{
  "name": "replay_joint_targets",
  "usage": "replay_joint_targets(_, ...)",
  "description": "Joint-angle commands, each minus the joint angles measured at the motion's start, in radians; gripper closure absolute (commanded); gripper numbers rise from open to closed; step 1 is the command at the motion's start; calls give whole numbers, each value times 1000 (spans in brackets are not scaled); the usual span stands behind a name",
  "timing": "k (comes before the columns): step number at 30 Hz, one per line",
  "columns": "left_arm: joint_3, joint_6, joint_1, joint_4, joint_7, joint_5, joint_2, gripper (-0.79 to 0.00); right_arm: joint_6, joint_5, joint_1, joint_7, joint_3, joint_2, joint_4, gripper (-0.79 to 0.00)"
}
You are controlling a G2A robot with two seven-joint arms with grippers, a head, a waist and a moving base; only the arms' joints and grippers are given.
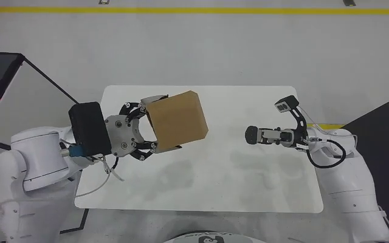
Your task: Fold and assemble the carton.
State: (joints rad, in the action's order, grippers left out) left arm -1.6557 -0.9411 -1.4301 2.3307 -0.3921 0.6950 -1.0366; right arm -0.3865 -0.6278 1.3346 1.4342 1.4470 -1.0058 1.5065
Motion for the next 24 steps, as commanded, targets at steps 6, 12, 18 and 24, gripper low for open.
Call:
replay_joint_targets(6, 78, 44, 34, 19, -37, -56, 7, 0, 0, 0, 0, 0, 0, 0, 0, -785)
replay_joint_targets(12, 110, 61, 83, 19, -78, -57, 13, 0, 0, 0, 0, 0, 0, 0, 0, -785)
replay_joint_targets(18, 110, 61, 83, 19, -78, -57, 13, 0, 0, 0, 0, 0, 0, 0, 0, -785)
replay_joint_targets(24, 128, 54, 115, 19, -90, 5, 15, 0, 0, 0, 0, 0, 0, 0, 0, -785)
